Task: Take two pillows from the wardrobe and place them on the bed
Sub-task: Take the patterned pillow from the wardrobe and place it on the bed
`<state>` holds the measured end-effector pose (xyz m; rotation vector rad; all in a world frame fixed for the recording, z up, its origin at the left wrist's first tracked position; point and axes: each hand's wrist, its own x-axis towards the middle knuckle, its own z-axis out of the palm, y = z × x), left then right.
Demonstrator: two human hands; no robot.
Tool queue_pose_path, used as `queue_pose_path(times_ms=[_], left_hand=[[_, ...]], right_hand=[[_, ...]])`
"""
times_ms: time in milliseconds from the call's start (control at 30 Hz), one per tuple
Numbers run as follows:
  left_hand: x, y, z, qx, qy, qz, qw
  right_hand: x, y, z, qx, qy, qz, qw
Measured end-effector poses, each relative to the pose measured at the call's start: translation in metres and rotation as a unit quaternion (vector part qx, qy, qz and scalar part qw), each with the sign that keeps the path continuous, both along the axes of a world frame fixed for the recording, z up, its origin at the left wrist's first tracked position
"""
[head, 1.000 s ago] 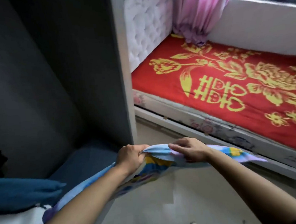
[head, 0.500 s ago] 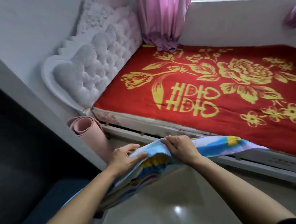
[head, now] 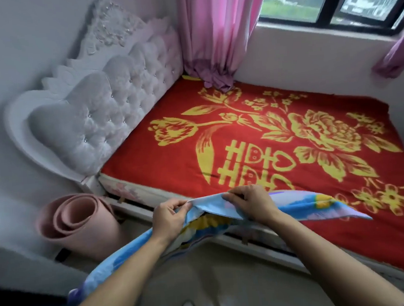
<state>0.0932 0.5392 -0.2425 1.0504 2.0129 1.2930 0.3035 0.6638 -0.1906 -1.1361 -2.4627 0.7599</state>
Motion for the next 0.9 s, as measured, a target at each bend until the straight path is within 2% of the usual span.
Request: queue_pose_path(times_ms=[100, 300, 467, 567, 767, 900], left_hand=[[-0.028, 0.052, 0.012, 0.025, 0.016, -0.019, 0.999], [-0.068, 0.128, 0.023, 0.052, 0.07, -0.061, 0.994], [-0.108, 0.187, 0.027, 0.035, 0.122, -0.067, 0.99], [-0.136, 0.227, 0.034, 0.019, 0.149, -0.04, 0.988], [-0.196, 0.295, 0.054, -0.019, 0.143, 0.027, 0.989], [-0.229, 0.334, 0.053, -0.027, 0.126, 0.068, 0.989]], right_hand=[[-0.018, 0.046, 0.009, -0.064, -0.053, -0.007, 0.997], [-0.045, 0.115, -0.007, -0.21, -0.06, -0.011, 0.976], [-0.095, 0.175, -0.022, -0.181, -0.037, -0.011, 0.983], [-0.13, 0.221, -0.024, -0.198, 0.004, 0.002, 0.98], [-0.202, 0.305, -0.015, -0.161, 0.049, 0.042, 0.985], [-0.246, 0.351, -0.01, -0.104, 0.022, 0.061, 0.993]])
